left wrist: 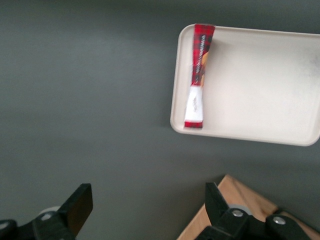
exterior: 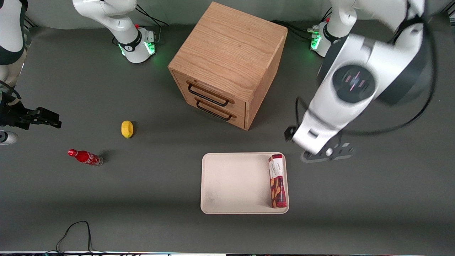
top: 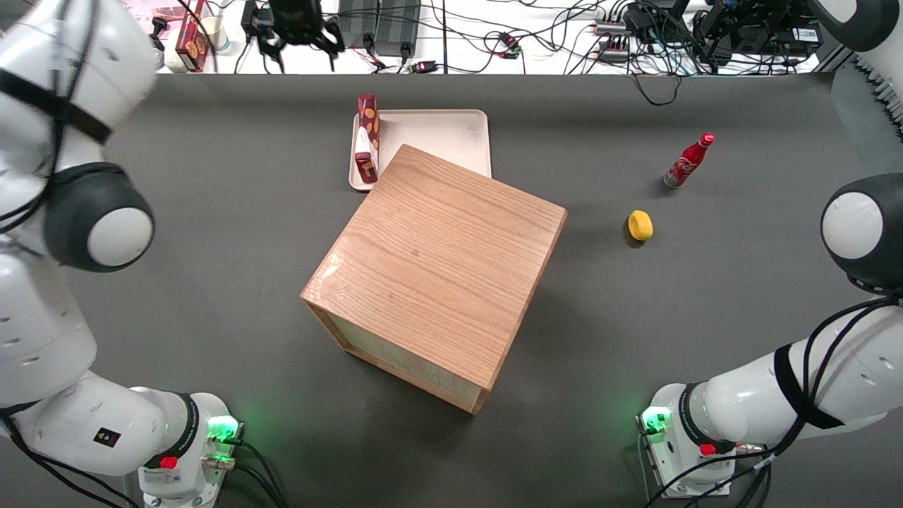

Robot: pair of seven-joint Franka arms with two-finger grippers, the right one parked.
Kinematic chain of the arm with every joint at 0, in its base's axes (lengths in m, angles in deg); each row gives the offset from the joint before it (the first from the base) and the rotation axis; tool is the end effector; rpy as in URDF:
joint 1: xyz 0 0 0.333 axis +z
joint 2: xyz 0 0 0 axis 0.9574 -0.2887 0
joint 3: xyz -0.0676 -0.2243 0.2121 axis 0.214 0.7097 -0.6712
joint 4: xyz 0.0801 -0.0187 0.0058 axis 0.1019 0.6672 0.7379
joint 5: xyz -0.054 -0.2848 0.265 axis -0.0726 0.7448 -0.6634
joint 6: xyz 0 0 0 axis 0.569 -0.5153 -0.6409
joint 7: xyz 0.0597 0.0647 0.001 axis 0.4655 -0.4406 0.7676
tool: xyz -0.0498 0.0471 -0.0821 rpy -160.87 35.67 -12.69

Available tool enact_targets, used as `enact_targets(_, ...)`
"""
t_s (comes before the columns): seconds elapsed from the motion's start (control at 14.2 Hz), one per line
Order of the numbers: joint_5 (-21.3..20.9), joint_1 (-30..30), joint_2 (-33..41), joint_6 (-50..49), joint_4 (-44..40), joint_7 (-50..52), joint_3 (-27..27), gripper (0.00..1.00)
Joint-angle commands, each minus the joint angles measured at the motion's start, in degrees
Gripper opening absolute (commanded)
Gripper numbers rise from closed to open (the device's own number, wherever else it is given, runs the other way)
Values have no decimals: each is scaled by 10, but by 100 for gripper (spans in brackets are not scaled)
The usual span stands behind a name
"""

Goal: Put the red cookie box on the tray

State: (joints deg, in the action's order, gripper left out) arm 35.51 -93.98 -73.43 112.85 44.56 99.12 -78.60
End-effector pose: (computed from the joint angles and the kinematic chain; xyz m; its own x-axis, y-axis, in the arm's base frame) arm 0.6116 -0.2763 0.5759 0.9923 0.1213 -0.0228 0.1196 -0.9905 -0.0679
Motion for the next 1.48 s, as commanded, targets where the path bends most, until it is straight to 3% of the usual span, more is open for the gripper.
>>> enact_targets(0.0, -3, 24, 99, -7, 95, -29, -3, 100)
enact_targets(0.35, 40, 134, 237, 15, 238, -176, -5, 100)
enact_targets(0.56, 55, 179, 269, 27, 280, -229, -6, 100)
enact_targets(0.77, 58, 204, 276, 52, 305, -265, -15, 100)
enact_targets(1.05, 96, 184, 264, 77, 303, -296, -94, 100)
enact_targets(1.41, 94, 189, 225, 64, 245, -293, -79, 100)
